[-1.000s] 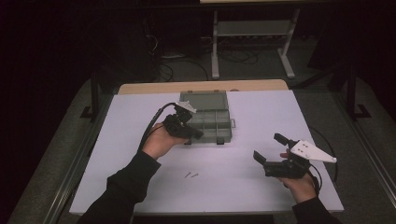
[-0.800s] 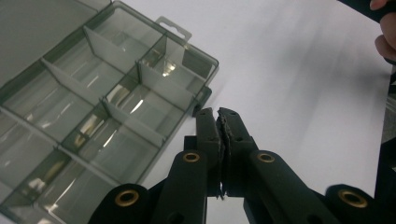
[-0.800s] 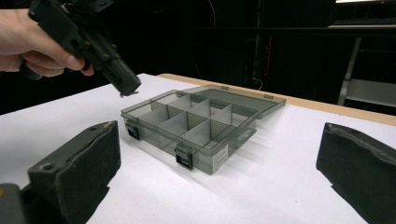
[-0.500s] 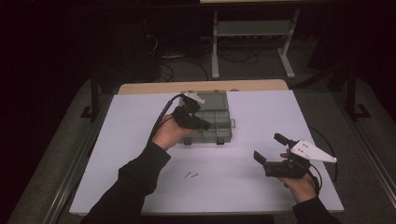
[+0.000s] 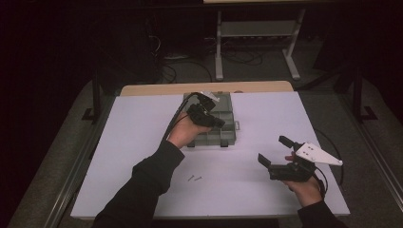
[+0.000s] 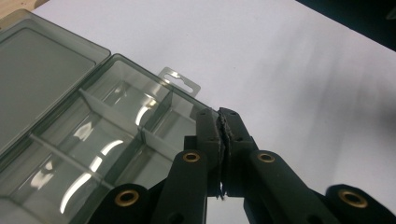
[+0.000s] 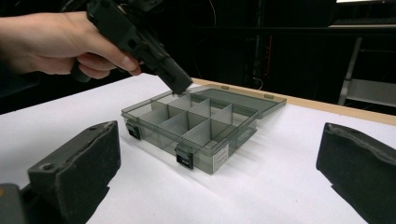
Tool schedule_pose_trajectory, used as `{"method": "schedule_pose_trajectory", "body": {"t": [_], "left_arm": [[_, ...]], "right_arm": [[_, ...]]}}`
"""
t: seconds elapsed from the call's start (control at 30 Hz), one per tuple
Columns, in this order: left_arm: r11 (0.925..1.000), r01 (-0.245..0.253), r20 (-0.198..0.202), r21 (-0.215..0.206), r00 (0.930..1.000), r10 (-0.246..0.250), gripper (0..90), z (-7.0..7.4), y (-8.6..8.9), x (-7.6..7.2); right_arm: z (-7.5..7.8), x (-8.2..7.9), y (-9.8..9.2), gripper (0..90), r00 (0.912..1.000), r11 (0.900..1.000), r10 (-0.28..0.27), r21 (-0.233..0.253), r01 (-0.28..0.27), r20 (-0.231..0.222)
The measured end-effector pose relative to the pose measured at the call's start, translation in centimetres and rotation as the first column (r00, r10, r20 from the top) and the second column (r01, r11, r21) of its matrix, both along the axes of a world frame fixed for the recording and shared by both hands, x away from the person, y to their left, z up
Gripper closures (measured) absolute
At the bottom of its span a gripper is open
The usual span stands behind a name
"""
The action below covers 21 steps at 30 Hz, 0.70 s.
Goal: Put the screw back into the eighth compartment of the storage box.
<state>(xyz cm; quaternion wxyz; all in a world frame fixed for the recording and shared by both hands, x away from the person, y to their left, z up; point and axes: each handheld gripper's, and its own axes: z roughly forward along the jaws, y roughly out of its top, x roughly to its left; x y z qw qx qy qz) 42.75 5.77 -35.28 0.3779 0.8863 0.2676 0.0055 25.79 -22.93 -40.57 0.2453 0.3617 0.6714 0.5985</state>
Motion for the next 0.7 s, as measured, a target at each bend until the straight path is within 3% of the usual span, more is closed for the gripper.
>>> {"method": "schedule_pose_trajectory", "body": {"t": [0.2,0.47,0.53,0.6,0.63,0.7], "left_arm": [[0.9999,-0.011,-0.011,-0.001,0.9999,0.011,88.1,-1.0,-1.3,1.0],[0.9985,-0.021,-0.036,0.05,0.9991,0.022,88.1,-3.1,-2.4,2.1],[0.9984,-0.03,-0.049,0.047,0.9983,0.033,88.0,-3.6,-2.6,2.2],[0.9978,-0.026,-0.055,0.061,0.9981,0.03,88.1,-3.9,-2.6,2.4],[0.9961,-0.003,-0.055,0.088,0.9984,0.008,88.0,-4.1,-2.6,2.5],[0.9964,-0.01,-0.061,0.085,0.998,0.016,88.0,-4.3,-2.7,2.5]], "right_arm": [[0.0,0.0,-0.1,0.0,1.0,1.0,0.001,0.001,-0.001,-0.001],[0.0,0.0,-0.1,0.0,1.0,1.0,0.0,0.005,0.0,0.004],[0.0,-0.1,-0.1,0.0,1.0,1.0,-0.001,0.007,0.001,0.005],[0.0,-0.1,-0.2,0.0,1.0,1.0,-0.004,0.008,0.004,0.005],[0.1,-0.1,-0.2,0.0,1.0,1.0,-0.004,0.007,0.004,0.004],[0.1,-0.1,-0.2,0.0,1.0,1.0,-0.004,0.007,0.004,0.006]]}}
